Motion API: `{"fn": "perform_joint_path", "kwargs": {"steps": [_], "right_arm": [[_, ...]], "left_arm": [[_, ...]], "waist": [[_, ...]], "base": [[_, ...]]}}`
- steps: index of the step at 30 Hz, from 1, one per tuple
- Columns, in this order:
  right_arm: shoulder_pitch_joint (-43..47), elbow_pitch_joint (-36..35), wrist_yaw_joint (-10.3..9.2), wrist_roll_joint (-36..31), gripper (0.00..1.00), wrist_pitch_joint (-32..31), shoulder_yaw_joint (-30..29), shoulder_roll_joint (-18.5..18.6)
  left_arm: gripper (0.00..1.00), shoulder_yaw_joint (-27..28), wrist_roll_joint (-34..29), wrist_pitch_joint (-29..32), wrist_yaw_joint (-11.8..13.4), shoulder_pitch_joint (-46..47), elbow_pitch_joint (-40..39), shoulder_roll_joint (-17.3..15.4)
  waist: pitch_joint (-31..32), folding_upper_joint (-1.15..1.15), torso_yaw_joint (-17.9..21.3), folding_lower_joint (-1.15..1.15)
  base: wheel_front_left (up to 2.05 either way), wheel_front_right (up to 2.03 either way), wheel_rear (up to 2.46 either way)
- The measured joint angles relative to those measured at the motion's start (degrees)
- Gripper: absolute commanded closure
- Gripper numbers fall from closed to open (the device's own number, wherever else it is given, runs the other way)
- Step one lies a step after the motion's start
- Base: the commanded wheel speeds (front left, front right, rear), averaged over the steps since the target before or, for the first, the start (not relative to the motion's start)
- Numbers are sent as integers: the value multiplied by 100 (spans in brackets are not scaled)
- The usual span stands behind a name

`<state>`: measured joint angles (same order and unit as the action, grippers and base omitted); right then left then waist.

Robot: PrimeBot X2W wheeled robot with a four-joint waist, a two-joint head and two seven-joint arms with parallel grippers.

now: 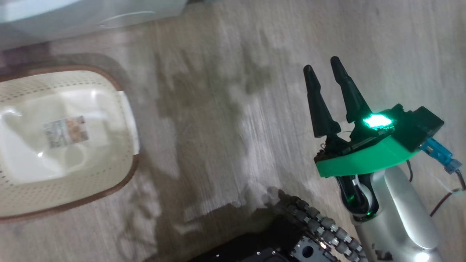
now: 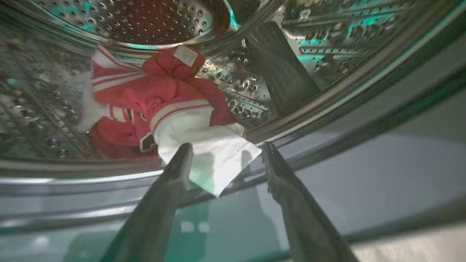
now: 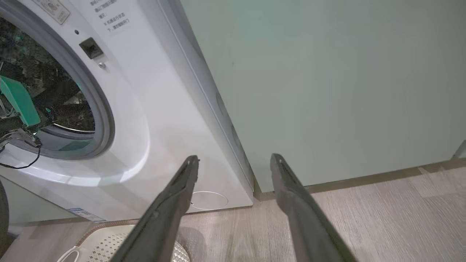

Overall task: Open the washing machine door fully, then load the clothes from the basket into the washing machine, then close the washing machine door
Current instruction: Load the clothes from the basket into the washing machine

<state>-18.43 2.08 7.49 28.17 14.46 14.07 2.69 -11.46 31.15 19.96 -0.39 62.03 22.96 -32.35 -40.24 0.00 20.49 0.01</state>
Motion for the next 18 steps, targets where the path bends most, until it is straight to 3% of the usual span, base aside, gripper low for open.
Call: {"fn": "perform_joint_path", "kwargs": {"steps": [8, 16, 17, 18], "right_arm": [[-3, -47, 0, 249, 0, 0, 131, -1], [3, -102, 0, 367, 0, 0, 170, -2], [6, -105, 0, 367, 0, 0, 169, -2], [8, -107, 0, 367, 0, 0, 170, -2]], "left_arm": [[0, -193, -144, 859, -145, 756, 680, -402], [0, -359, -232, 1624, -154, 1121, 1049, -679], [64, -374, -241, 1699, -154, 1138, 1057, -700], [100, -385, -238, 1792, -165, 1163, 1072, -711]], "waist": [[-284, 0, 437, -1], [-333, 0, 555, -1], [-334, 0, 553, -2], [-335, 0, 551, -2]], "base": [[0, 0, 0], [0, 0, 0], [0, 0, 0], [0, 0, 0]]}}
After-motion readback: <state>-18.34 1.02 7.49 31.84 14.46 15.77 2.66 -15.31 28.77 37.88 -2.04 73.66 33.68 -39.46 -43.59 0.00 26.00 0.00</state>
